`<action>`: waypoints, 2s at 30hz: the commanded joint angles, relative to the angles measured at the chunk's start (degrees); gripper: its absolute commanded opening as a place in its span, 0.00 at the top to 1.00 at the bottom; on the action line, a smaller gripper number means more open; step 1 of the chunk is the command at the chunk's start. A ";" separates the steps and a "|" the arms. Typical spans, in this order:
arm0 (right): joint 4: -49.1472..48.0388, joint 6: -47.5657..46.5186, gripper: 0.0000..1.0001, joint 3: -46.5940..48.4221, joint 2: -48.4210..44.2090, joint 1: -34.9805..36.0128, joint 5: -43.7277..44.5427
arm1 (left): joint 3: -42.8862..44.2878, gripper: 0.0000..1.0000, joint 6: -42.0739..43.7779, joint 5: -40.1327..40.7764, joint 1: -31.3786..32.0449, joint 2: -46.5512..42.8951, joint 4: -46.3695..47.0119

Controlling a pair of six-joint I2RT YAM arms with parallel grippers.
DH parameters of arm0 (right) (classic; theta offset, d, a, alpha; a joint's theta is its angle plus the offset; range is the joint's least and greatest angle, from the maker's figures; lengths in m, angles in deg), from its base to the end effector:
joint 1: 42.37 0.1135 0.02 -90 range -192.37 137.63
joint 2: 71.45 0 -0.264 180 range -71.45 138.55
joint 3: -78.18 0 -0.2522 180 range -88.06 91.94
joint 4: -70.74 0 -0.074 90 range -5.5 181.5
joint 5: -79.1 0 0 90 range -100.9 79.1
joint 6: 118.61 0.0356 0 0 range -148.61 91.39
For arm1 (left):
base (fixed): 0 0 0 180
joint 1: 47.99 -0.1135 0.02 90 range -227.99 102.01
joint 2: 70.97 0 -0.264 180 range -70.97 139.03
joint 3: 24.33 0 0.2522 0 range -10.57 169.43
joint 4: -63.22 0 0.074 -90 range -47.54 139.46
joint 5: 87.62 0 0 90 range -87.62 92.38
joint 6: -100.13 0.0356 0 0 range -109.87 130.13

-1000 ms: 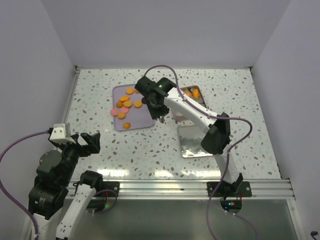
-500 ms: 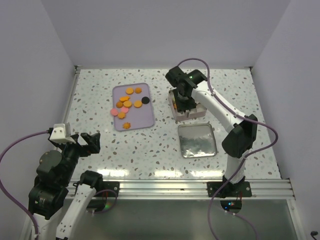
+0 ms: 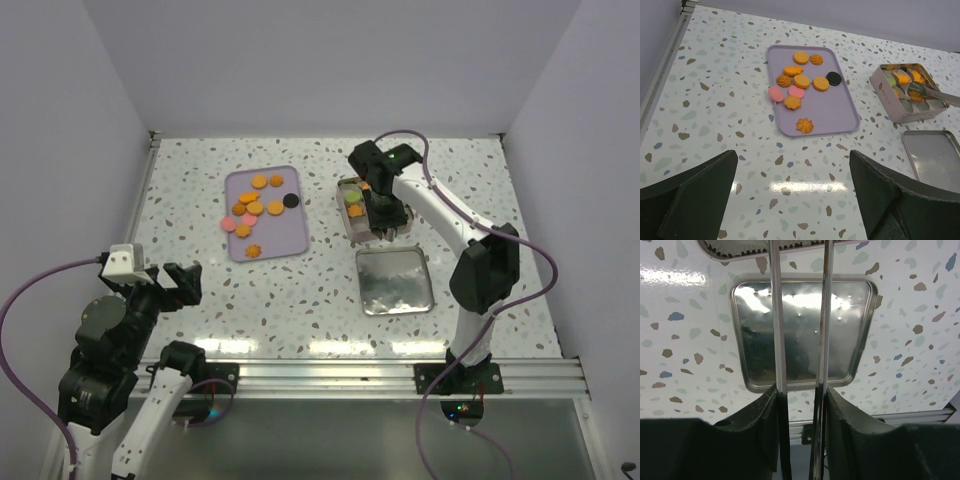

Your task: Pack the cookies

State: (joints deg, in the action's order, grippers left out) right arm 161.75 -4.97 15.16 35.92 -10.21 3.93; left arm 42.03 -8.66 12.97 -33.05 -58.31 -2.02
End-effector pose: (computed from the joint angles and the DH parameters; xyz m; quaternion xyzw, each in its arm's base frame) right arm 0.3127 0.1859 0.3004 -0.0638 0.9868 -0.0789 0.1259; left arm 0.0196 0.0015 0.3528 -0.0842 0.7689 -0.1143 0.6234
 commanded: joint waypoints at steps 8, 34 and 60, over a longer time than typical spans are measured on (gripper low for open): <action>1.76 -2.72 0.62 5.32 -0.32 -2.02 -0.59 | -0.22 0.00 1.47 -0.83 0.18 1.57 2.53; 4.13 -1.67 0.52 17.26 2.58 -0.79 -3.84 | -0.30 0.00 1.38 -0.66 0.27 2.19 2.53; 4.22 2.64 0.52 33.80 23.67 17.14 -10.79 | -0.13 0.00 0.95 0.13 0.27 1.66 2.35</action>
State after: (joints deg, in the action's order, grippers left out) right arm 161.44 -2.50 47.60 59.77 6.38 -5.99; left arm 42.03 -8.28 12.86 -33.05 -56.84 -2.02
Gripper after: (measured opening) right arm 0.481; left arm 0.997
